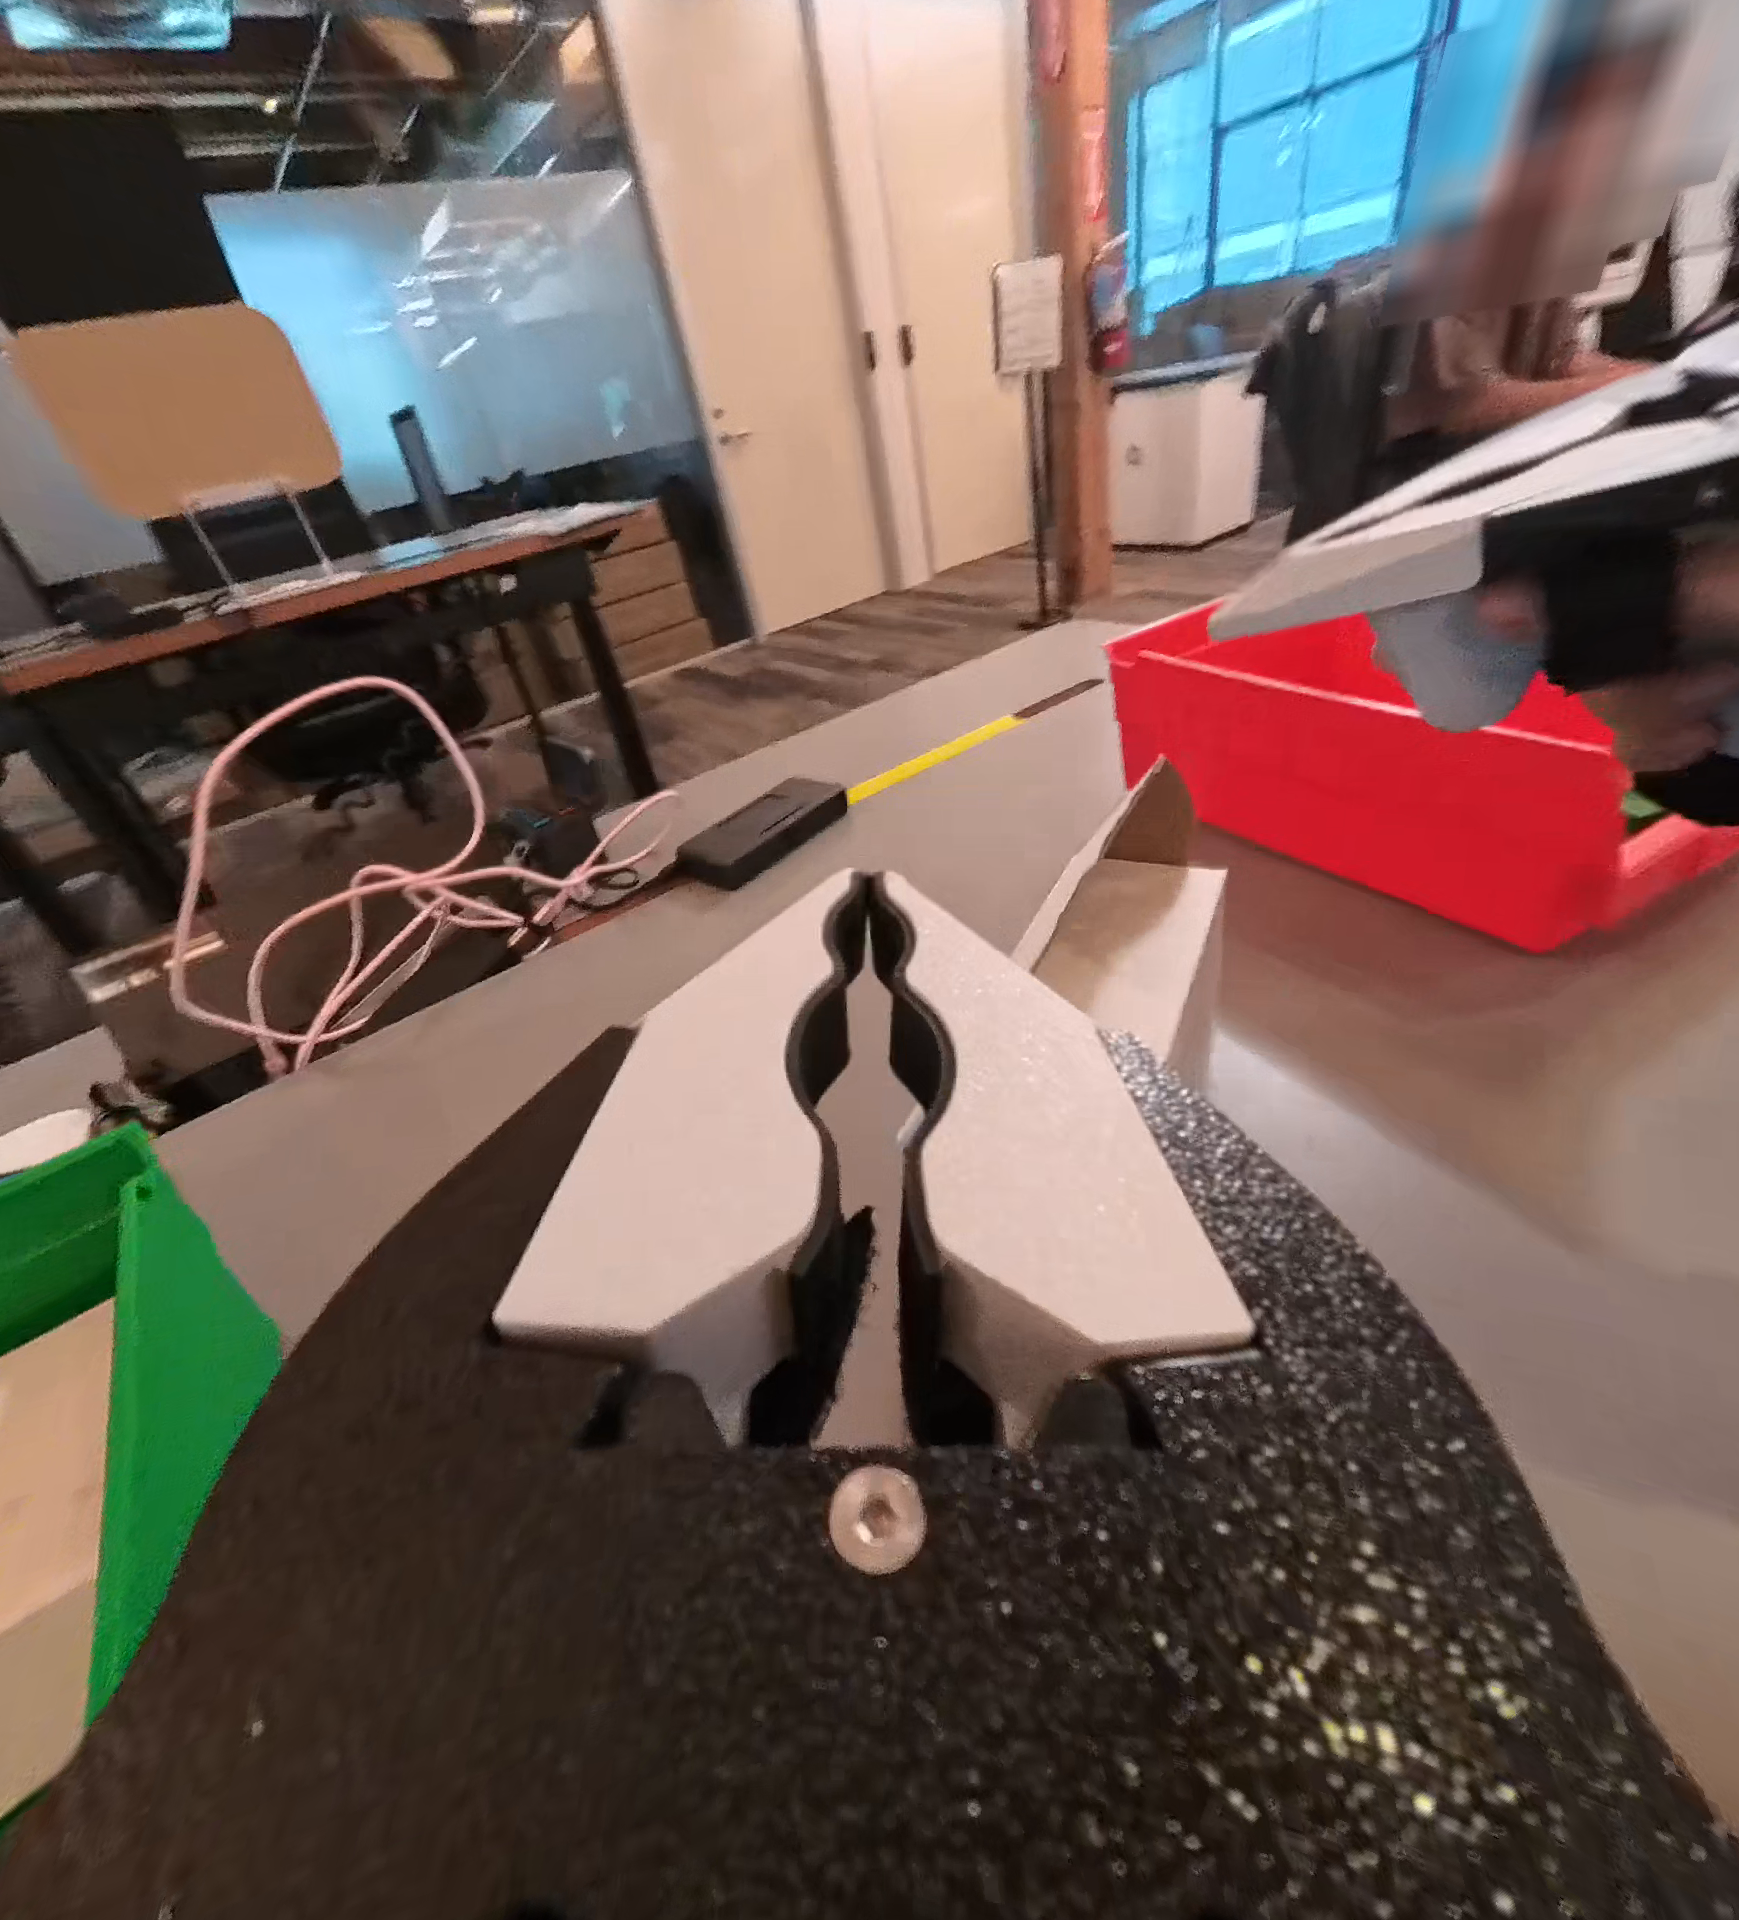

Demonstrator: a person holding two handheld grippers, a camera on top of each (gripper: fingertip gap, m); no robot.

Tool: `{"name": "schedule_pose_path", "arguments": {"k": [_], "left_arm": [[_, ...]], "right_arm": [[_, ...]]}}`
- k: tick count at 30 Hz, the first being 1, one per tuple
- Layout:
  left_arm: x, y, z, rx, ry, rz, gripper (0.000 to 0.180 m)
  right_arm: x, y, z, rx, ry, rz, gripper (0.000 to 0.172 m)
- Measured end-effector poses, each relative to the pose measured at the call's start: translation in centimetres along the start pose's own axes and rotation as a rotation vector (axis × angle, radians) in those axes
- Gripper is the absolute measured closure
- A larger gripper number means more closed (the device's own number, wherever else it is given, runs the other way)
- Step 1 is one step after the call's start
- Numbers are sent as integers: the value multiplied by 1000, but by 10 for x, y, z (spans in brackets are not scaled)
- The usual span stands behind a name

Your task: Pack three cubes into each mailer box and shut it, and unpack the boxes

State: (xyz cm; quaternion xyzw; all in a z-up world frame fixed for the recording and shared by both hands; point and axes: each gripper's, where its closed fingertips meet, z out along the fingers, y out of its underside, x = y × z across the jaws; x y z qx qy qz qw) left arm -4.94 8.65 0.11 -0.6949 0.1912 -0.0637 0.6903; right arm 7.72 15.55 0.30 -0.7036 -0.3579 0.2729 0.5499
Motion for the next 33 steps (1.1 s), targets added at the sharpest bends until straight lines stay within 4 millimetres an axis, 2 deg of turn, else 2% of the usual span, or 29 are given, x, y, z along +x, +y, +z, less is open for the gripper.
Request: {"name": "schedule_pose_path", "arguments": {"k": [3, 5, 7, 9, 12, 14, 20, 22, 23, 24, 25, 27, 28, 29, 30, 32, 33], "left_arm": [[8, 7, 18, -104, -33, 77, 180], [16, 18, 26, -184, -27, 99, 180], [24, 30, 29, -242, -6, 102, 180], [33, 39, 28, -269, 17, 92, 180], [43, 56, 25, -293, 1, 187, 180], [48, 67, 24, -305, -11, 203, 180], [49, 68, 24, -279, -10, 183, 180], [48, 63, 22, -224, 8, 170, 180], [39, 51, 19, -134, -44, 168, 180], [32, 34, 13, -10, -93, 169, 166], [31, 18, 4, 110, -88, 148, 148], [32, 1, -7, 228, -5, 45, 114], [30, 4, -6, 217, 32, 13, 96], [28, 16, -1, 162, 63, -5, 78], [27, 32, 6, 84, 90, -18, 59], [29, 66, 15, -65, 156, -35, 42], [32, 79, 18, -110, 181, -39, 41]], "right_arm": [[-16, -3, 24, -14, -18, -134, 172], [-22, 8, 41, -65, -42, -152, 172], [-24, 25, 49, -129, -47, -143, 172], [-26, 43, 50, -172, -44, -120, 172], [-28, 62, 43, -175, -33, -82, 172], [-29, 69, 42, -153, -15, -86, 172], [-29, 70, 41, -80, -9, -81, 172], [-28, 66, 39, -49, -22, -127, 172], [-26, 58, 36, 0, -4, -167, 172], [-28, 47, 30, 72, -4, -214, 162], [-39, 38, 22, 136, -65, -270, 120], [-50, 28, 12, 187, -137, -307, 83], [-53, 29, 9, 174, -165, -330, 65], [-56, 32, 8, 156, -182, -371, 53], [-58, 36, 7, 135, -189, -426, 49], [-65, 48, 4, 98, -207, -538, 44], [-69, 53, 3, 79, -223, -573, 43]]}}
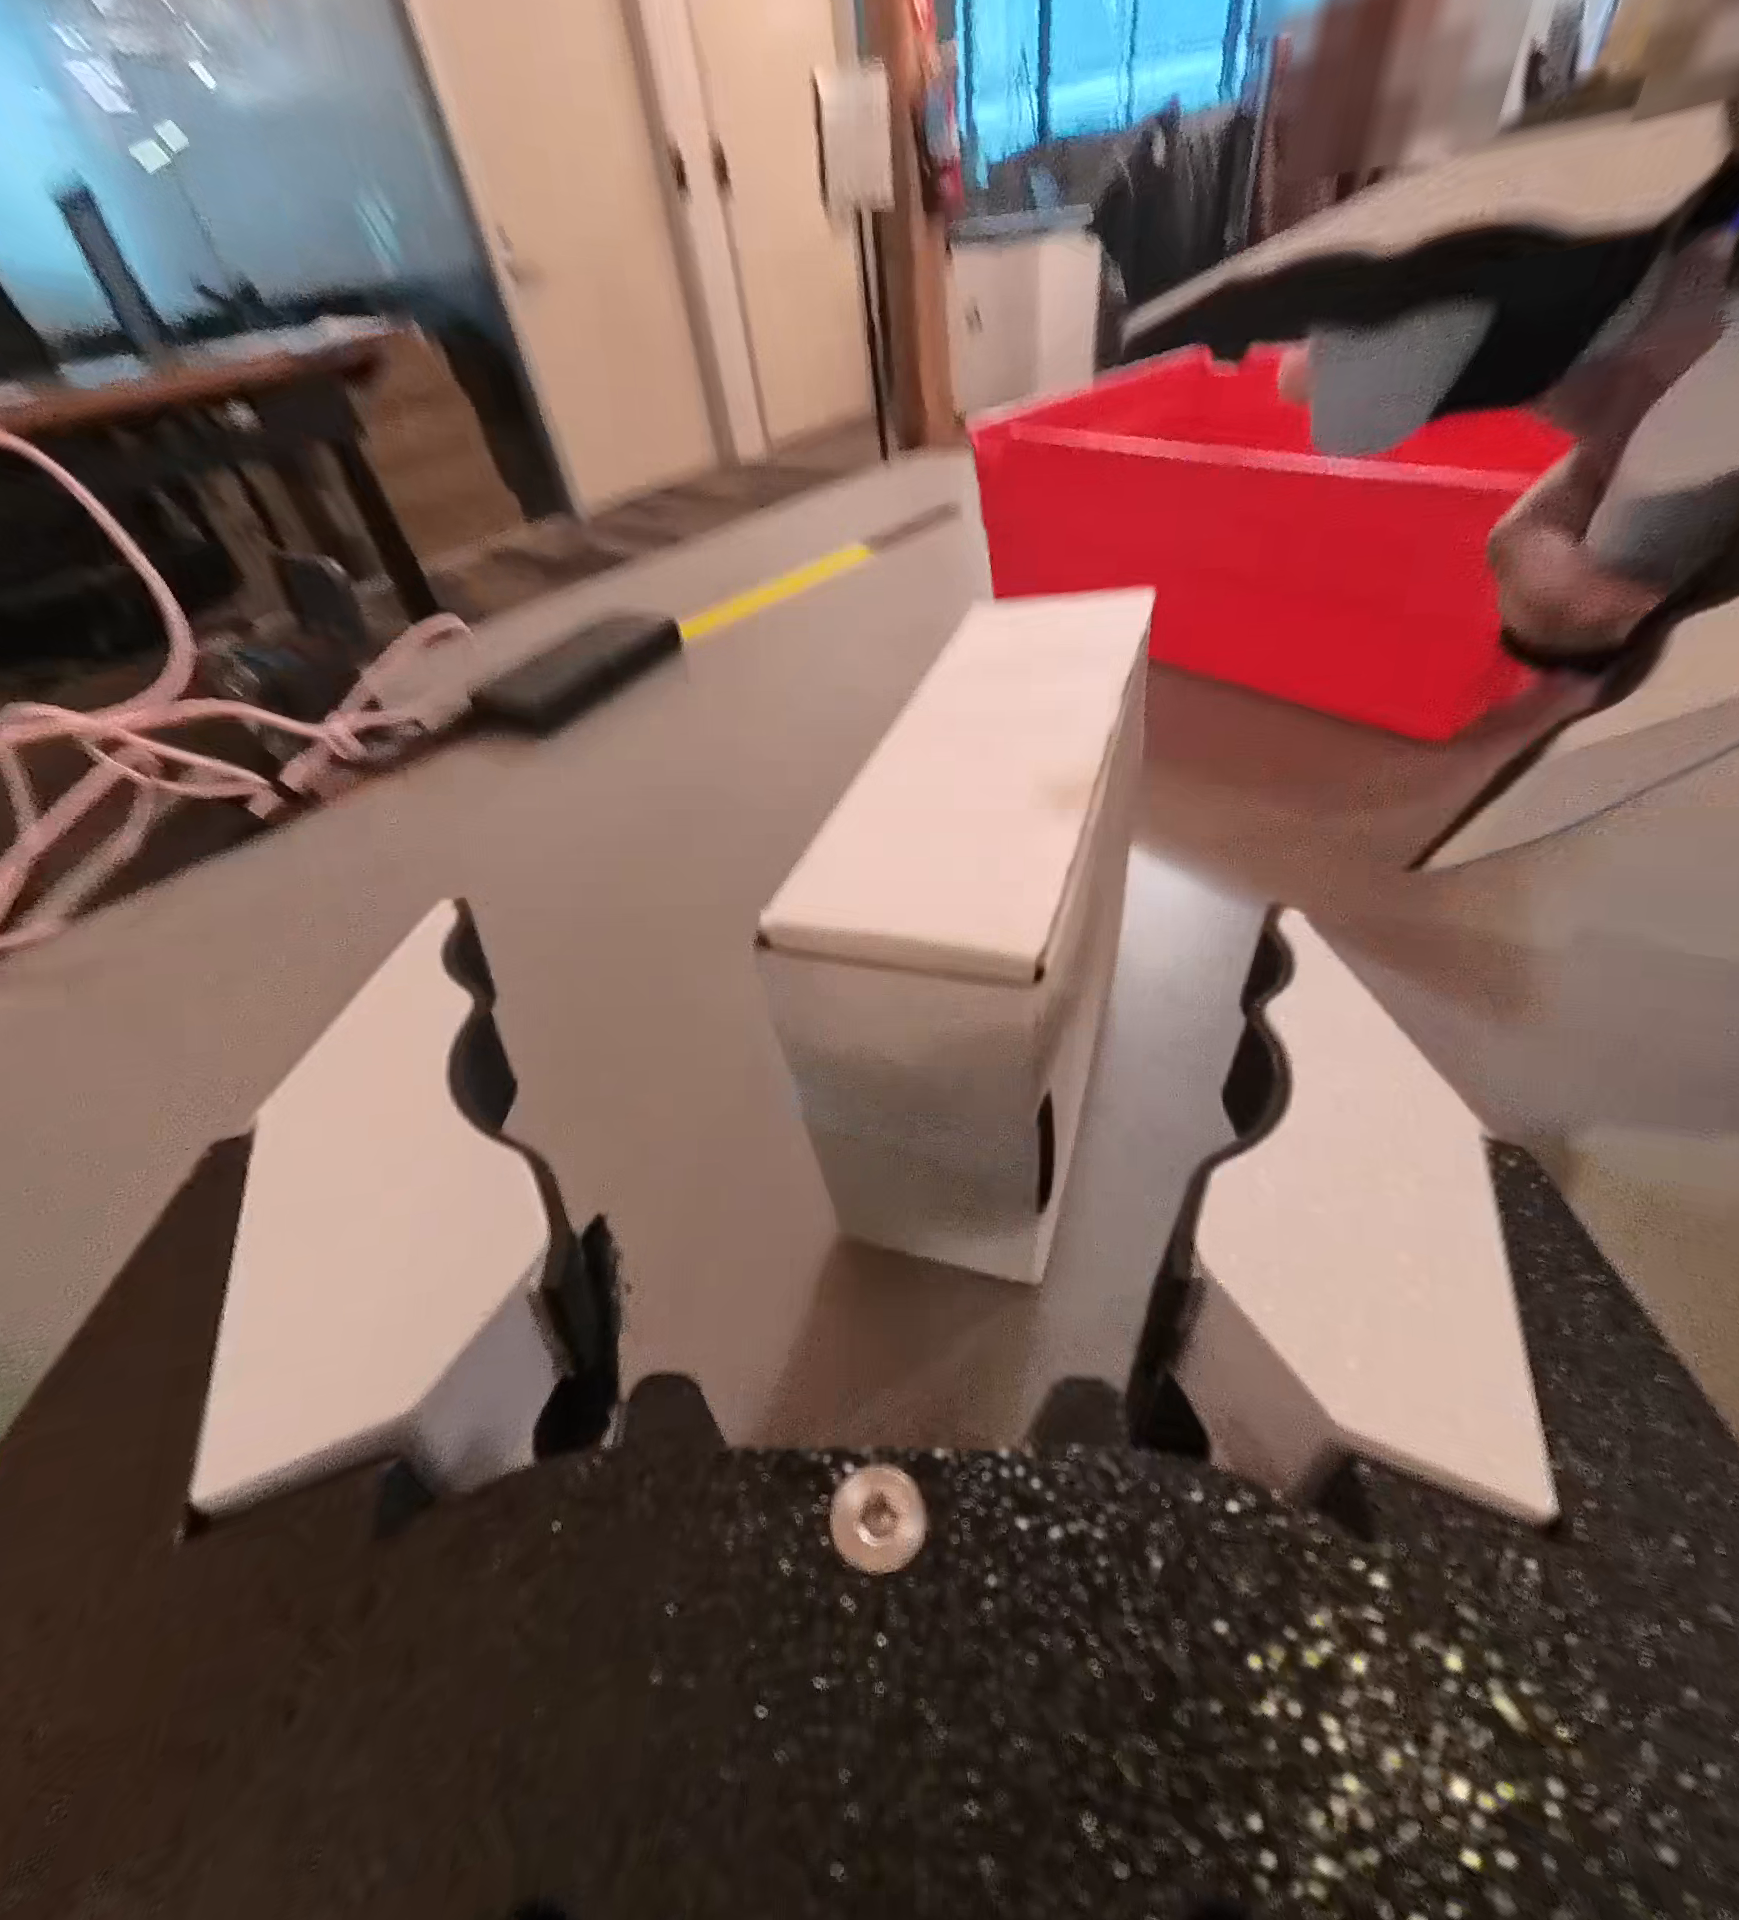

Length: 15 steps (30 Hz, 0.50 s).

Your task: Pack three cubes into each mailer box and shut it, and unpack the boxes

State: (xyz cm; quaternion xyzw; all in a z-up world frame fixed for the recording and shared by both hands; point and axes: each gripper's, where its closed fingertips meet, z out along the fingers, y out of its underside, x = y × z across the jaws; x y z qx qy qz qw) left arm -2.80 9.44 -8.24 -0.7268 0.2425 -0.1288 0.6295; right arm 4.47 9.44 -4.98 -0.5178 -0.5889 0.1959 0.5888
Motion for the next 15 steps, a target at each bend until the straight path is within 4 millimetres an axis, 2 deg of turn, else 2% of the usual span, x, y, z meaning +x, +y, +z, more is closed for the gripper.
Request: {"name": "schedule_pose_path", "arguments": {"k": [2, 3, 6, 7, 8, 12, 15], "left_arm": [[10, 19, 8, -69, 66, -3, 44], [14, 27, 12, -100, 88, 14, 51], [16, 43, 18, -169, 42, 203, 86], [14, 43, 19, -166, -3, 303, 97], [17, 41, 20, -141, -12, 397, 97], [45, 28, 16, -7, 36, 683, 107], [59, 27, 12, 46, 50, 889, 113]], "right_arm": [[-14, 2, 0, -24, -59, -33, 42], [-18, 4, 1, -38, -81, -51, 42], [-26, 12, 4, -116, -121, -130, 45], [-27, 16, 6, -154, -124, -165, 47], [-28, 20, 7, -195, -126, -204, 48], [-32, 40, 14, -380, -137, -395, 54], [-34, 58, 12, -511, -148, -505, 65]]}}
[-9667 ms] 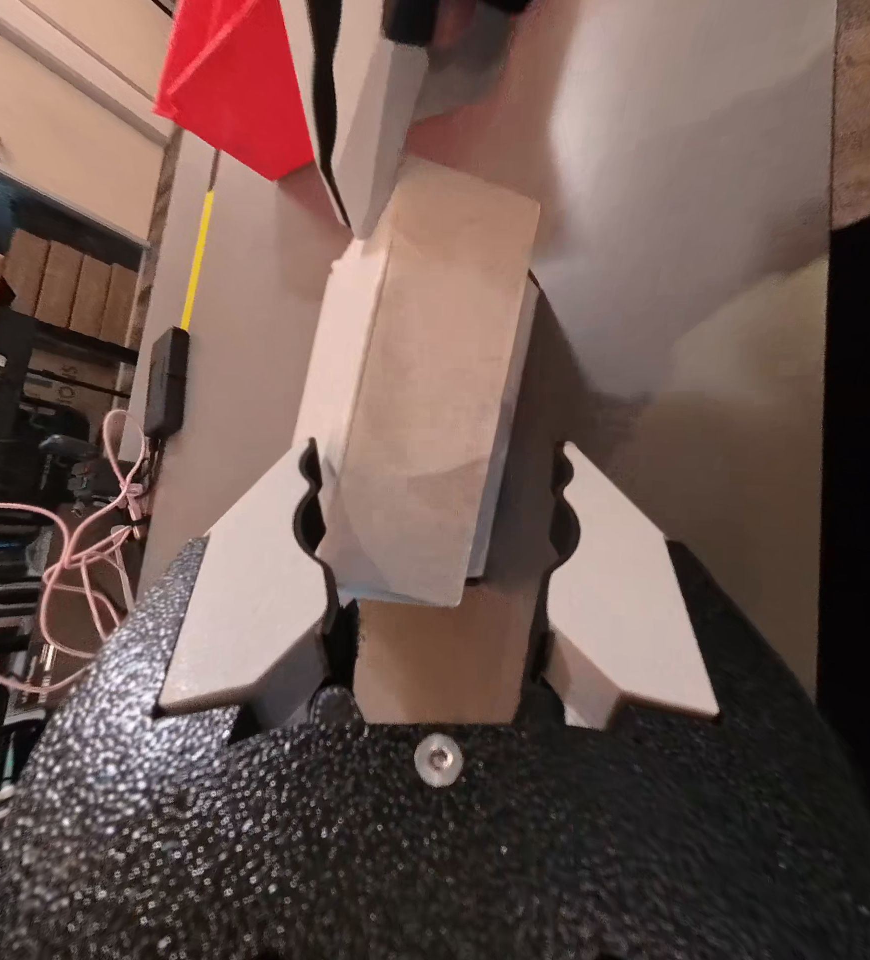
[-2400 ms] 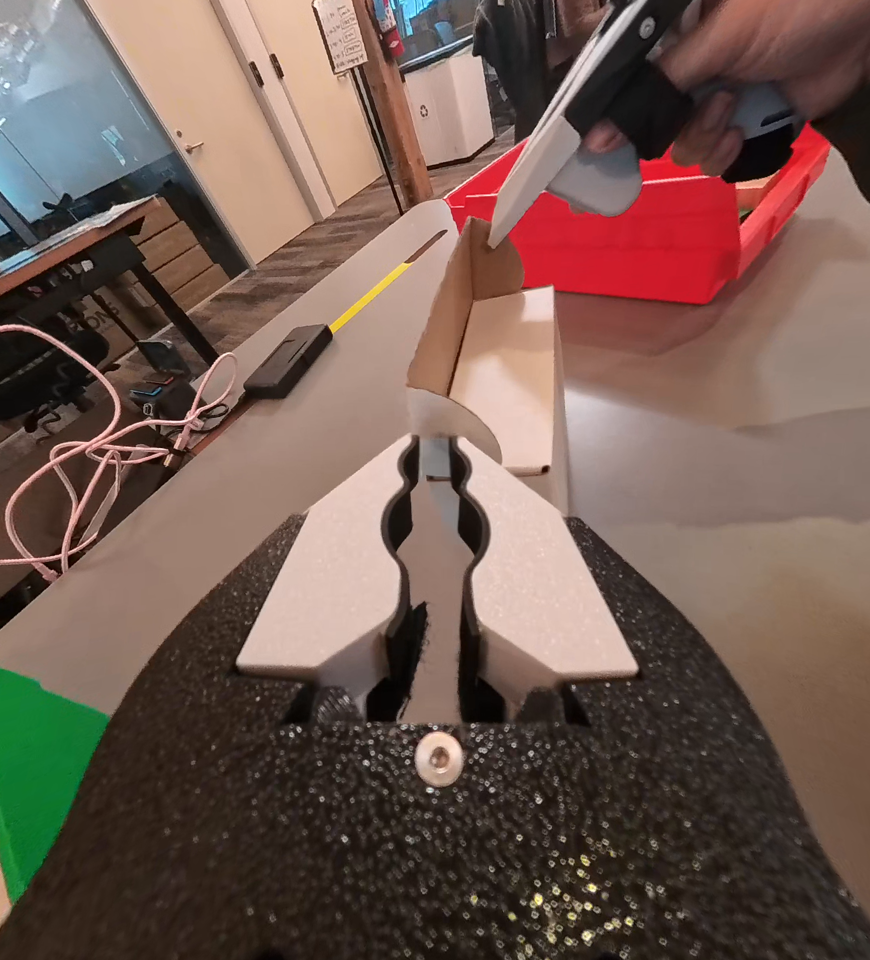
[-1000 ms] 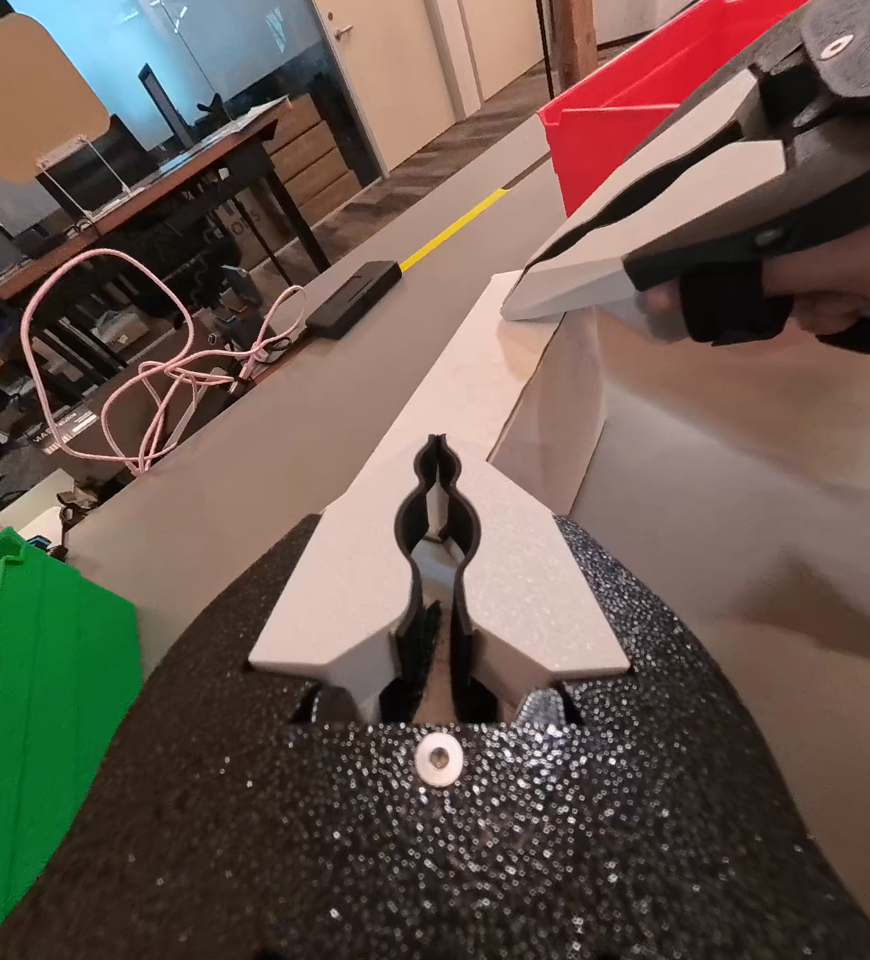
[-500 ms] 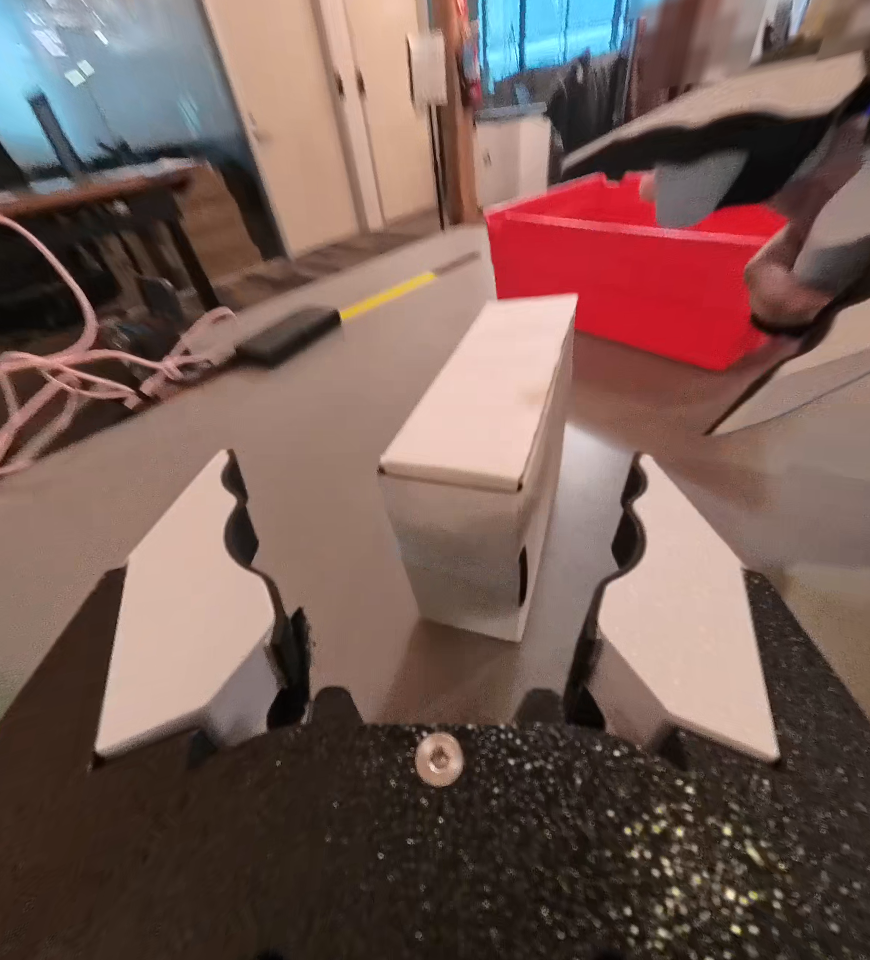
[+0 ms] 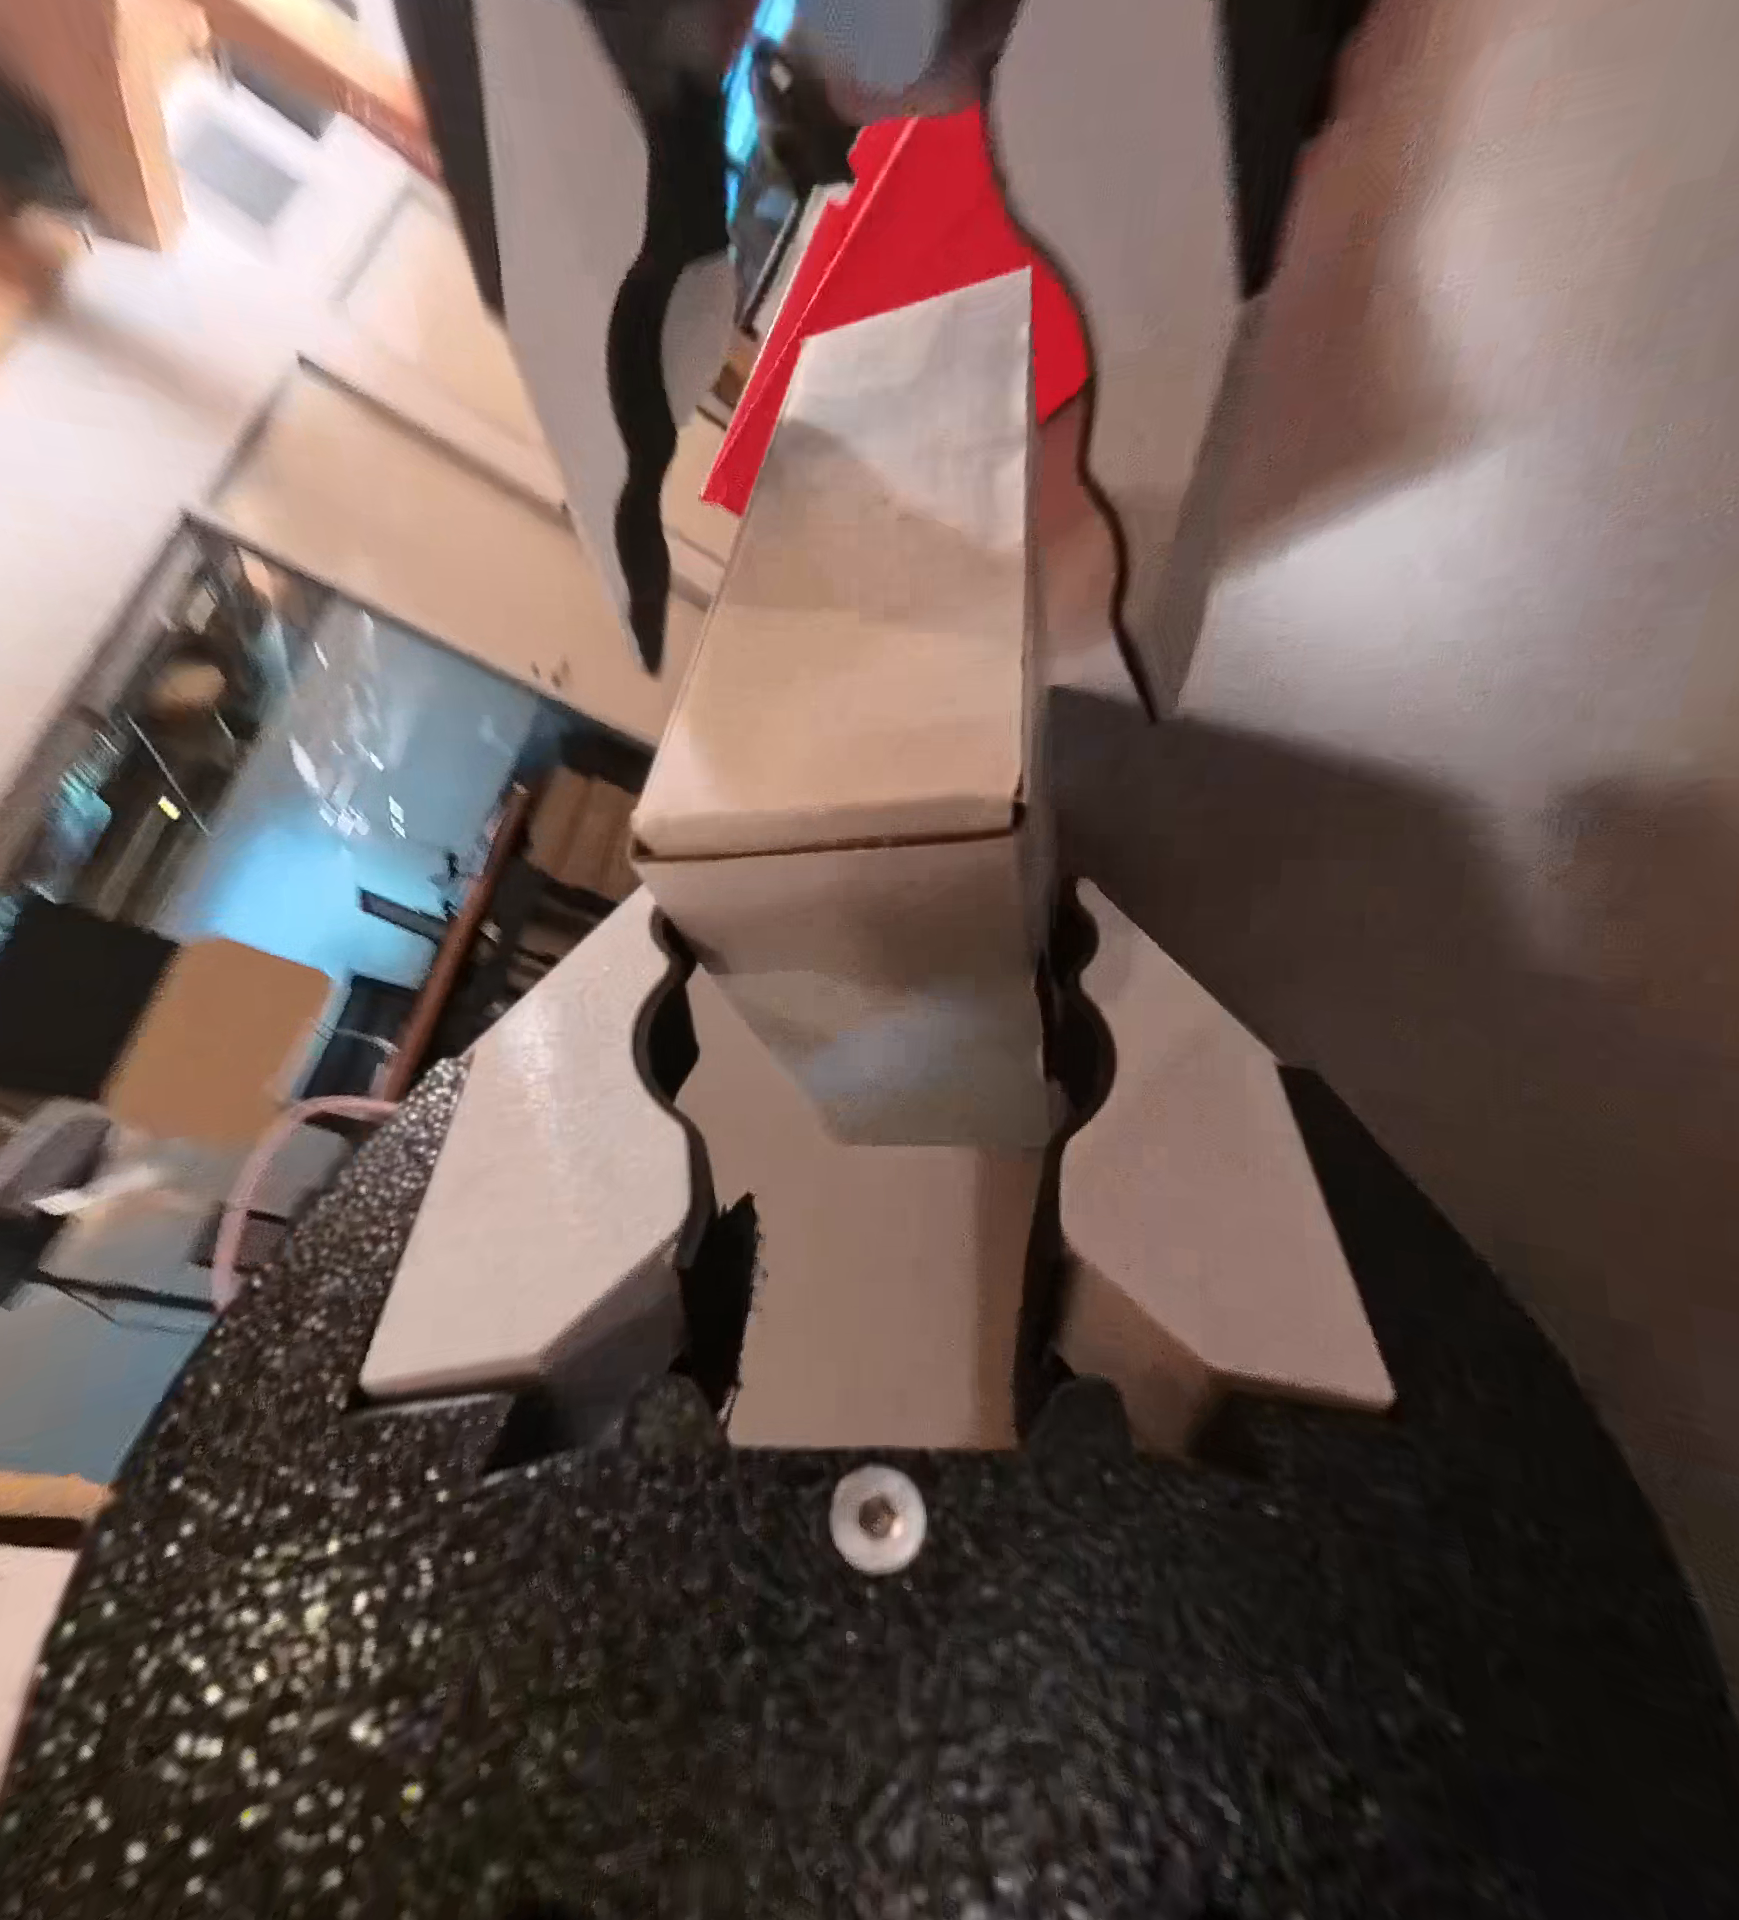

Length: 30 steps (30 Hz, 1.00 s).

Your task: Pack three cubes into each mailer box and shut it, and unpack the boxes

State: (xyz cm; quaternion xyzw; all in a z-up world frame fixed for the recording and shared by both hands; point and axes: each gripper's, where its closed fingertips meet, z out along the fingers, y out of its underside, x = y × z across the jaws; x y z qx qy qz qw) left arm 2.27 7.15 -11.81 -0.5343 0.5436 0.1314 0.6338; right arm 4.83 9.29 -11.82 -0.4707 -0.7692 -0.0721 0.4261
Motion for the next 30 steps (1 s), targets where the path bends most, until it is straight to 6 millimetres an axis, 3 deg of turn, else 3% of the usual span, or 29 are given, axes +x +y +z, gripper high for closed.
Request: {"name": "schedule_pose_path", "arguments": {"k": [3, 4, 6, 7, 9, 11, 13, 15, 18, 20, 24, 27, 30], "left_arm": [[-2, -9, -2, 27, -62, 135, 113], [-7, -15, -3, 51, -110, 148, 105], [-21, -26, -4, 102, -164, 19, 63], [-29, -29, -6, 131, -177, -75, 51], [-47, -31, -17, 203, -226, -219, 47], [-65, -29, -28, 267, -283, -339, 52], [-76, -24, -35, 301, -310, -441, 56], [-77, -19, -33, 298, -296, -500, 59], [-69, -11, -21, 220, -270, -486, 59], [-62, -9, -14, 181, -249, -459, 59], [-54, 2, -5, 92, -245, -414, 63], [-49, 10, -1, 43, -233, -403, 63], [-47, 16, 1, 10, -215, -441, 63]], "right_arm": [[-11, 10, 3, -67, -13, -86, 97], [-11, 13, 4, -80, 7, -109, 99], [-10, 20, 3, -101, 31, -115, 100], [-5, 23, -2, -98, 60, -107, 100], [15, 31, -22, -73, 146, -70, 100], [45, 43, -58, -39, 239, 0, 100], [80, 72, -100, -80, 351, 53, 100], [109, 116, -138, -171, 437, 113, 100], [130, 188, -160, -301, 444, 208, 100], [131, 233, -150, -380, 379, 233, 100], [114, 306, -110, -568, 205, 204, 100], [104, 338, -81, -642, 124, 165, 100], [104, 358, -54, -677, 127, 79, 100]]}}
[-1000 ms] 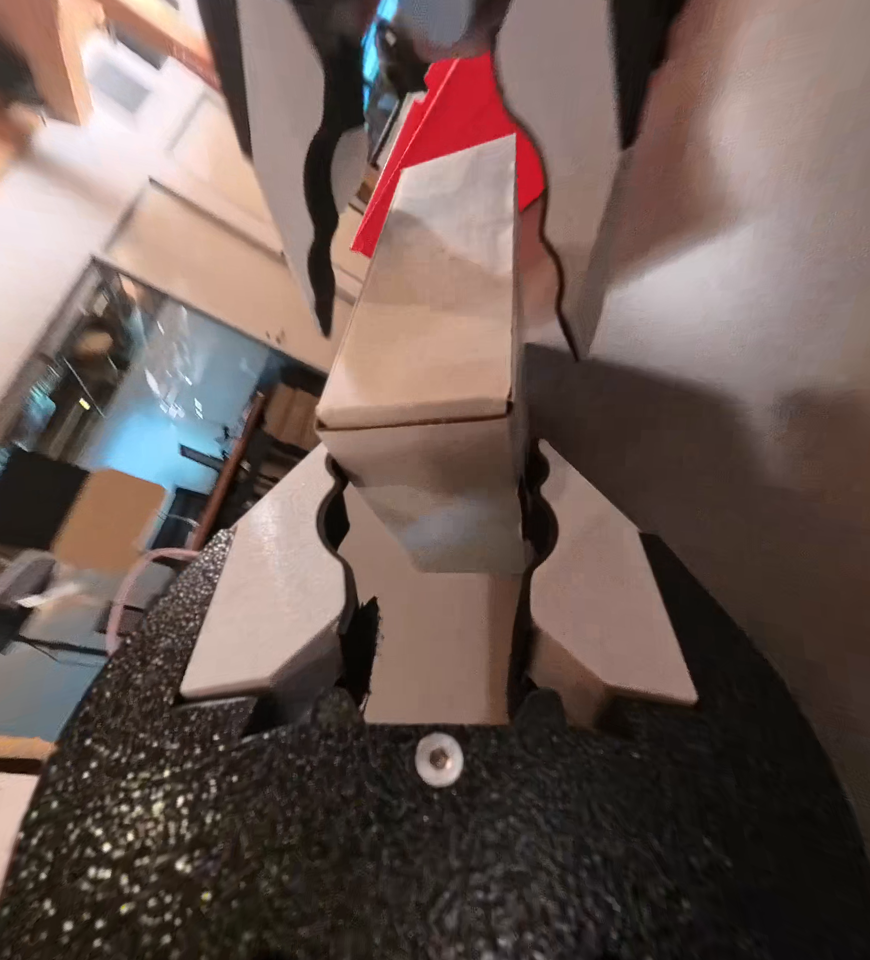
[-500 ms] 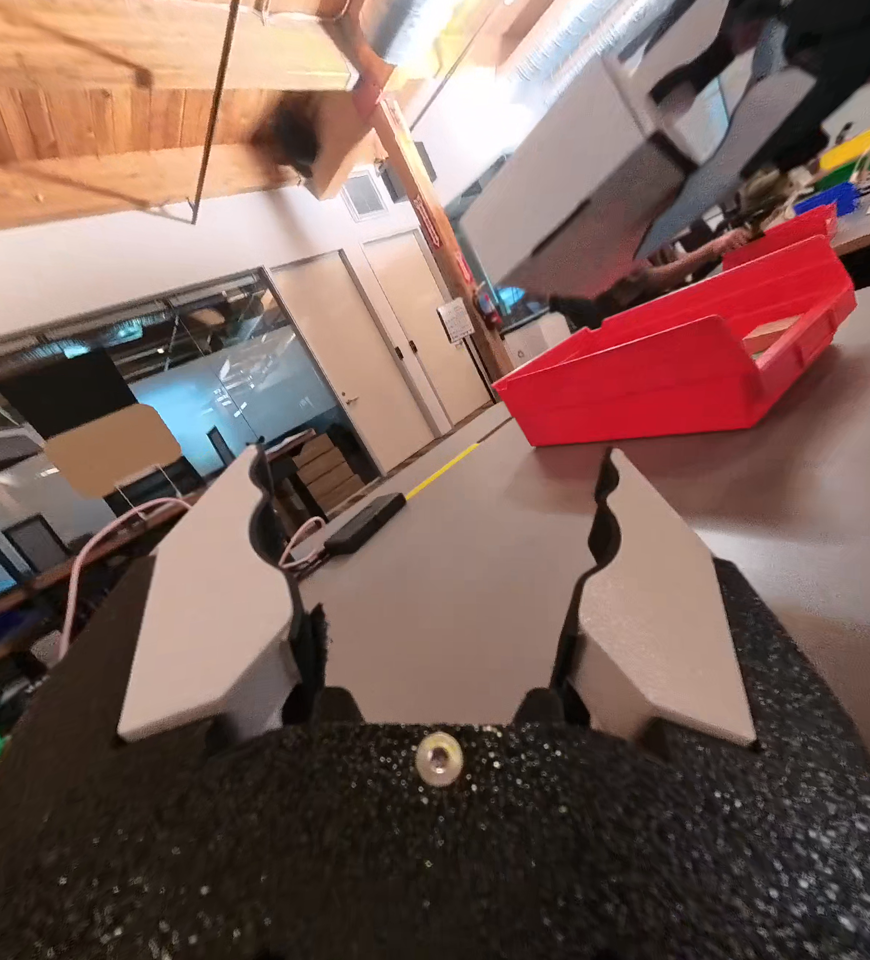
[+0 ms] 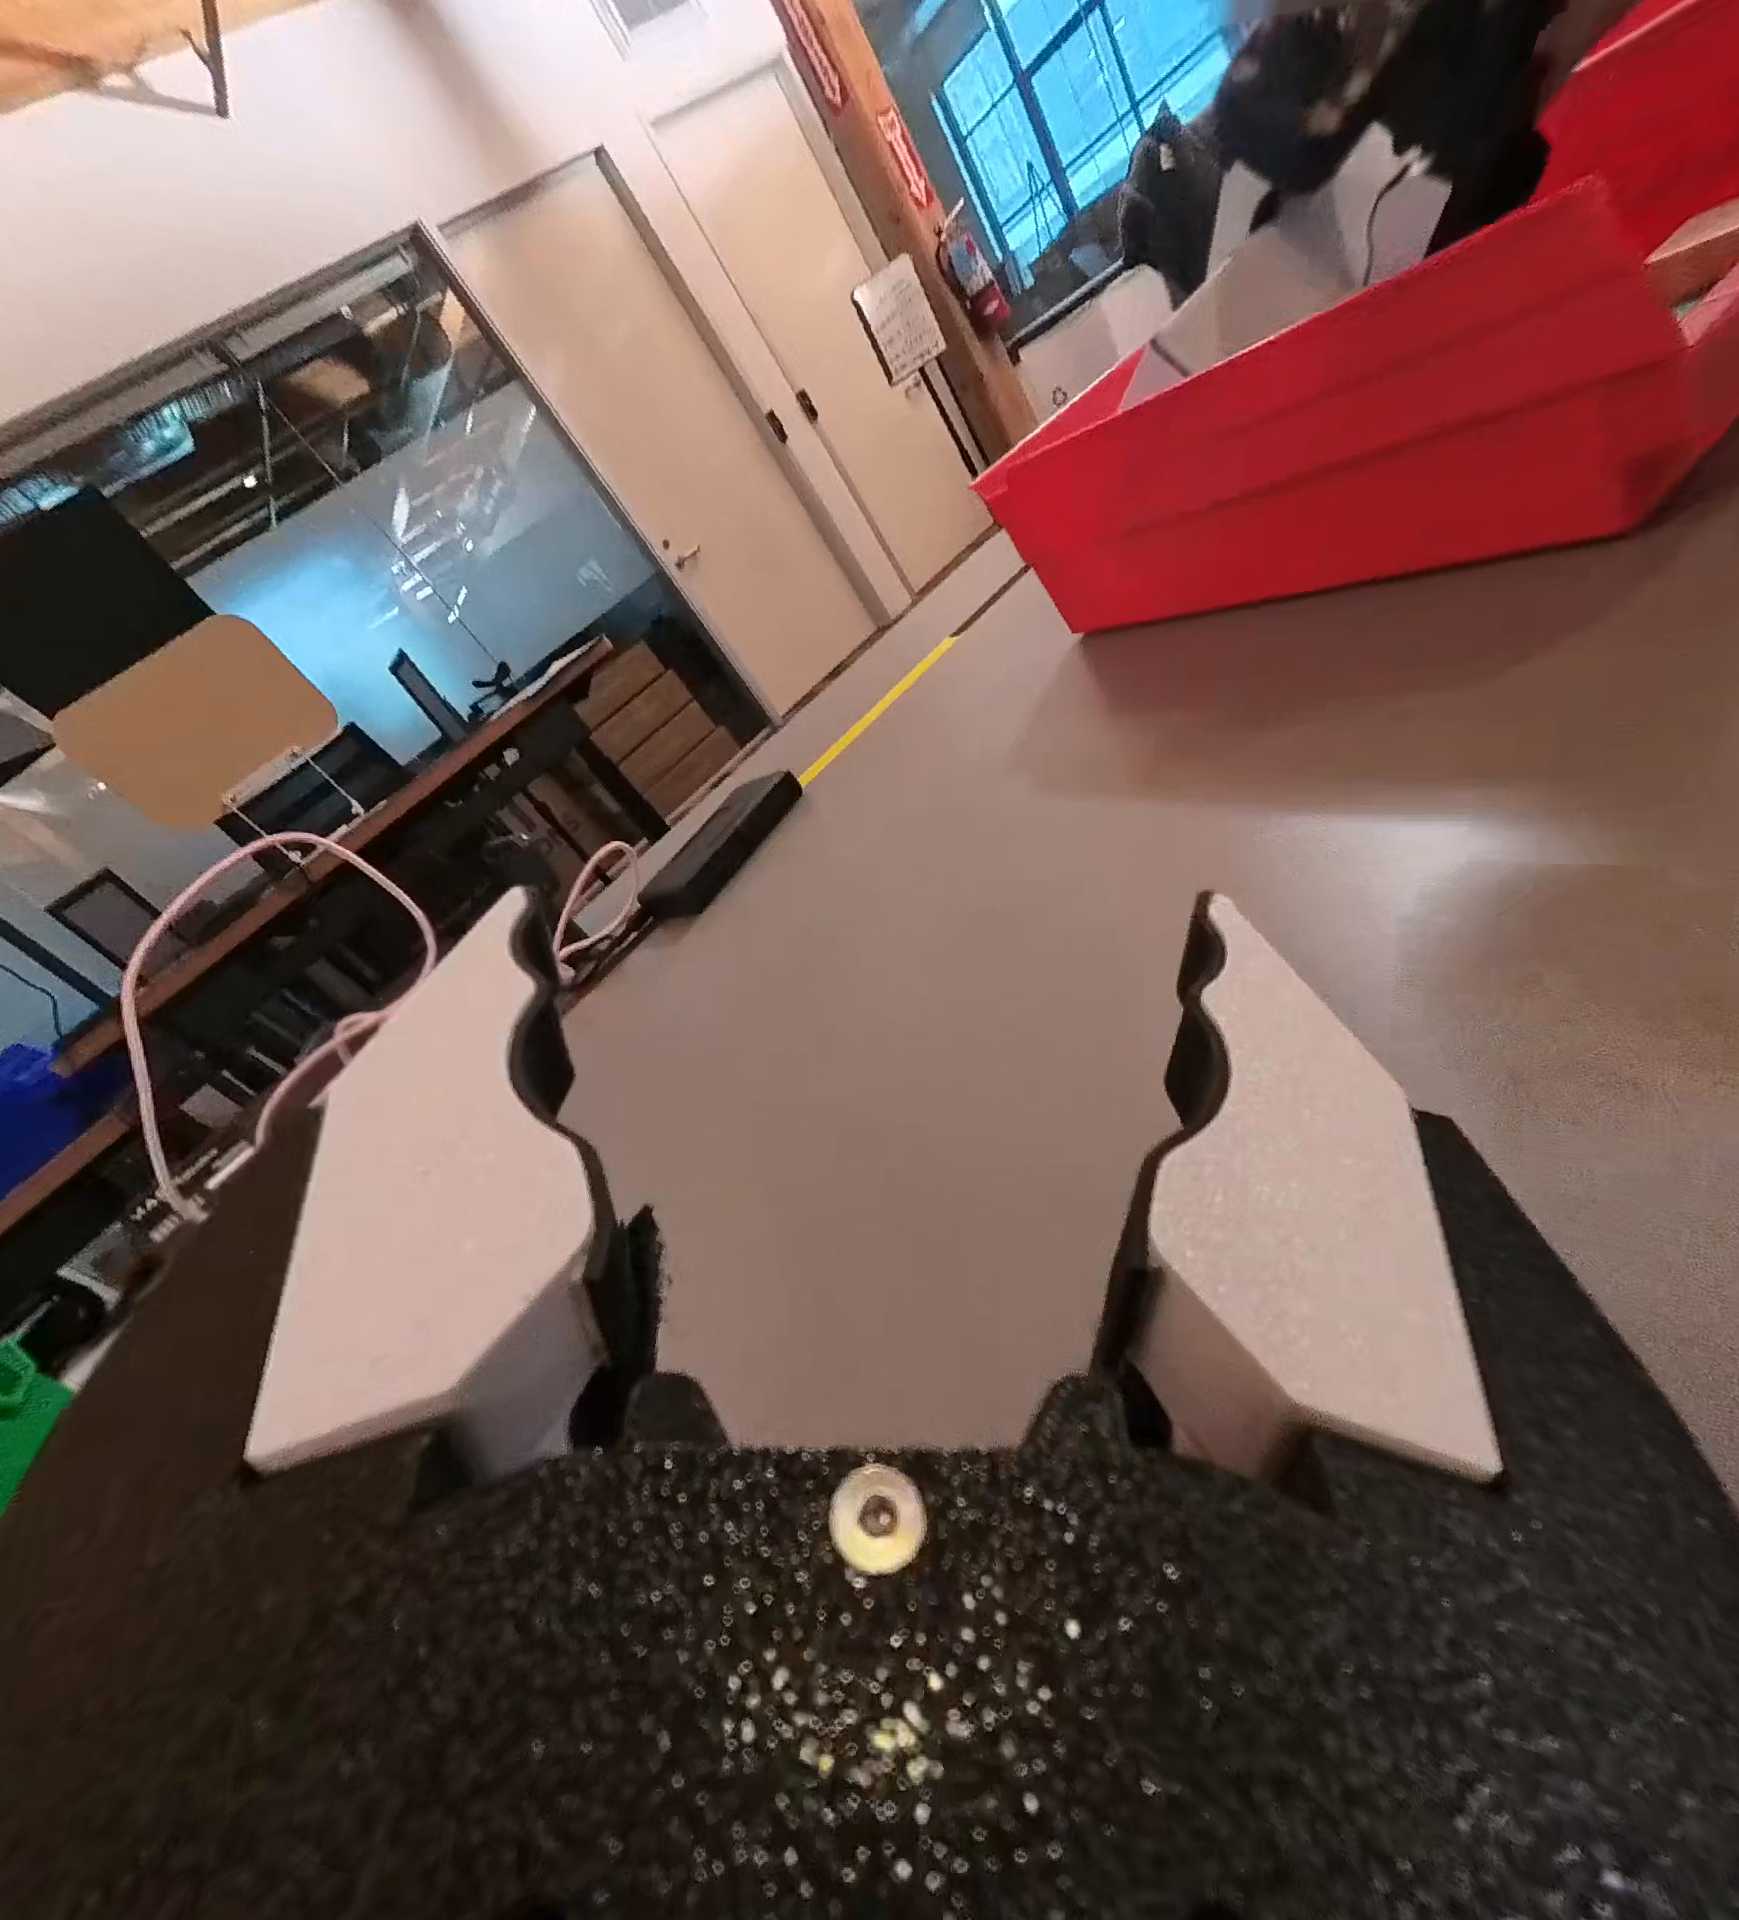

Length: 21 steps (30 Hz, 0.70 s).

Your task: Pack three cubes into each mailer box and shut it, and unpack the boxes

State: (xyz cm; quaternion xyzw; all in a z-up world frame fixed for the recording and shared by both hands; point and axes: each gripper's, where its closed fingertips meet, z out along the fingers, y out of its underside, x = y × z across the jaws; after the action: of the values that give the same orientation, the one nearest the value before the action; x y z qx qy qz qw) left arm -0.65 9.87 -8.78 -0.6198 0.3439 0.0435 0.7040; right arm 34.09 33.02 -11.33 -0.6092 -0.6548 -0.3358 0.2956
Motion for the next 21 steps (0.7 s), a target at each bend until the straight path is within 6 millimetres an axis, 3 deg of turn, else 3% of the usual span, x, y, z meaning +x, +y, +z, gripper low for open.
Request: {"name": "schedule_pose_path", "arguments": {"k": [4, 8, 12, 15, 16, 17, 19, 21], "left_arm": [[-2, 7, 1, -33, 9, -50, 66], [1, 14, 2, -71, 30, -71, 66], [4, 18, 4, -95, 43, -77, 63], [-1, 24, 4, -130, 25, -95, 63], [-2, 25, 5, -137, 20, -105, 63], [-4, 26, 5, -144, 14, -114, 63], [-5, 29, 5, -156, 9, -129, 63], [-6, 30, 5, -162, 7, -132, 63]], "right_arm": [[-3, -3, 29, -27, 57, -55, 100], [-18, -8, 38, 9, -7, 8, 93], [-22, -12, 16, 67, -111, 125, 58], [-25, -7, -12, 69, -219, 195, 58], [-25, -3, -21, 60, -244, 209, 69], [-26, -3, -30, 65, -273, 222, 90], [-42, -14, -48, 137, -411, 249, 146], [-64, -26, -56, 170, -556, 265, 163]]}}
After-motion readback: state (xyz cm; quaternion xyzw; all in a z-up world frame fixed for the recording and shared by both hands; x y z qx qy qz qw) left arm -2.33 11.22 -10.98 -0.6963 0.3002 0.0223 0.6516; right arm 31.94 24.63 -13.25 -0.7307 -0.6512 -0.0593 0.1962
